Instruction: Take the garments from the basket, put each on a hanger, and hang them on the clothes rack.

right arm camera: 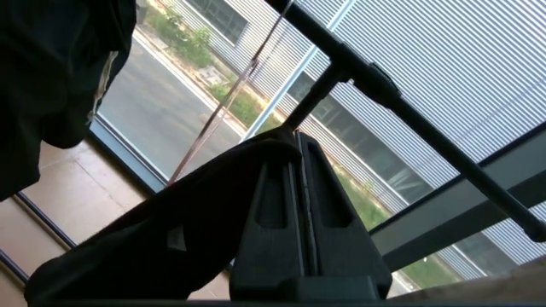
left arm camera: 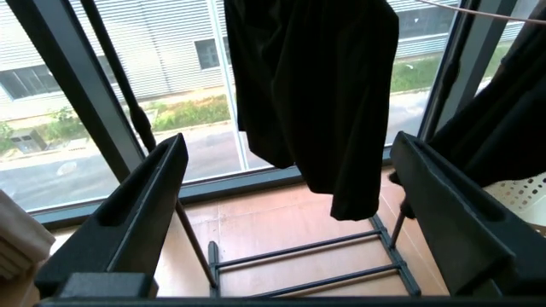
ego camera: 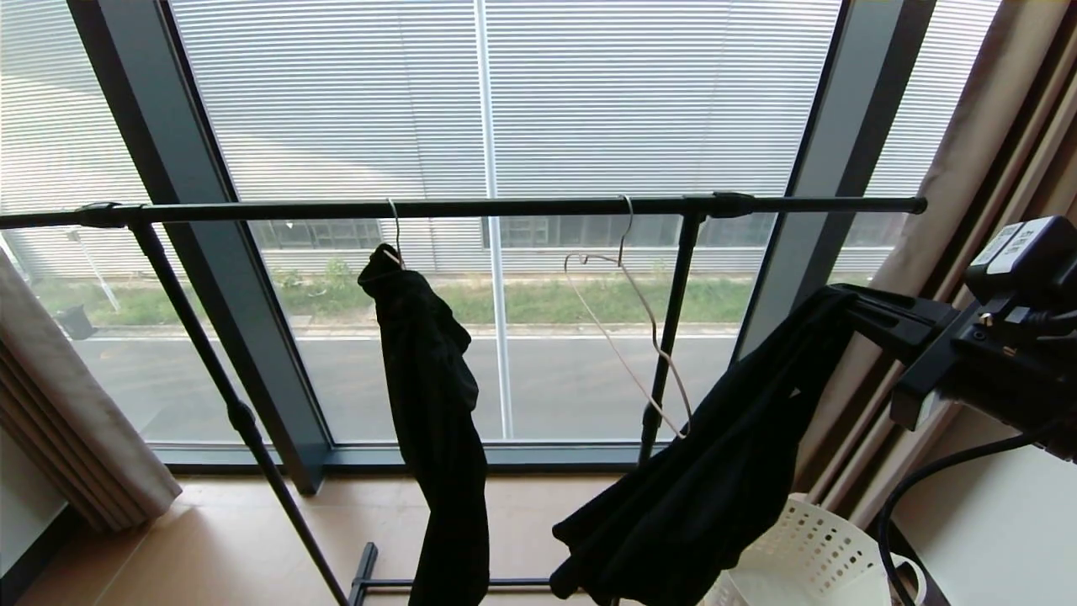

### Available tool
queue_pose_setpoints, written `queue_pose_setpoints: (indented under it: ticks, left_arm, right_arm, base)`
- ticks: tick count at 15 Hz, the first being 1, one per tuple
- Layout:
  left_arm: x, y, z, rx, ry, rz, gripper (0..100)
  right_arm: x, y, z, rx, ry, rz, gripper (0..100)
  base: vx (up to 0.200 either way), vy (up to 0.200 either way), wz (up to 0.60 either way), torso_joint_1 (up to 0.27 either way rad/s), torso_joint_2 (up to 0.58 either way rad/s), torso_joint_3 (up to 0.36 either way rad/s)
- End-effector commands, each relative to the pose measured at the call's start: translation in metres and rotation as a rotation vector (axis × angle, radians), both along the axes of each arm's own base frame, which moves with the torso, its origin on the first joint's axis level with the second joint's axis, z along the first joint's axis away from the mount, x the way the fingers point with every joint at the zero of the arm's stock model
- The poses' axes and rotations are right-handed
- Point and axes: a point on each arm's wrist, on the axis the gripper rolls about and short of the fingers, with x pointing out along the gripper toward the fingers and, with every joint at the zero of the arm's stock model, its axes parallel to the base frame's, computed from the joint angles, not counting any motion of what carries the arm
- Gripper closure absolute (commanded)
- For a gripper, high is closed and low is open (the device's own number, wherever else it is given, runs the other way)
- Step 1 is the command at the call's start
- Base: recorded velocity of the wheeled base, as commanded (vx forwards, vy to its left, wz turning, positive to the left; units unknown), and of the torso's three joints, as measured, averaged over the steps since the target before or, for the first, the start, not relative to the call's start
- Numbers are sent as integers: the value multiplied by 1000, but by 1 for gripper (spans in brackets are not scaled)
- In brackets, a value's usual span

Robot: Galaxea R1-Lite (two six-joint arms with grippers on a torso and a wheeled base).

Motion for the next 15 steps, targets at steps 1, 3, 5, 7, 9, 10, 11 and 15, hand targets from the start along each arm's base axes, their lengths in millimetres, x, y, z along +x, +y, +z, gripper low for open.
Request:
queue_pose_setpoints:
  ticks: [1,3,5,7,9,10,11,15]
  left_arm:
    - [0,0,0,-1,1,-1,0]
    - [0,0,0,1,1,-1,0]
    - [0,0,0,-1,1,-1,0]
    - [0,0,0,-1,1,-1,0]
    - [0,0,0,-1,1,-1,0]
    - [0,0,0,-1,1,-1,0]
    - [0,0,0,-1,1,-1,0]
    - [0,0,0,1,1,1,0]
  right_arm:
    - [0,0,0,-1,1,0,100]
    - [0,0,0,-1,2,0,100]
    - [1,0,1,0,-2,0,100]
    - [1,0,-1,-3,1,0,100]
    - [1,0,-2,-4,6,3,100]
    - [0,1,-4,-8,16,6,100]
    - [-1,0,-6,-10,20,5,100]
    - [0,1,-6,-10,20,5,100]
  base:
    - [-200,0,0,12,2,2]
    - [-200,0,0,2,2,2]
    - [-100,0,0,-4,-1,1]
    - [0,0,0,0,0,0]
    - [0,0,0,0,0,0]
    - [0,0,0,0,0,0]
    - [0,0,-600,17,2,7]
    - [0,0,-150,1,-1,1]
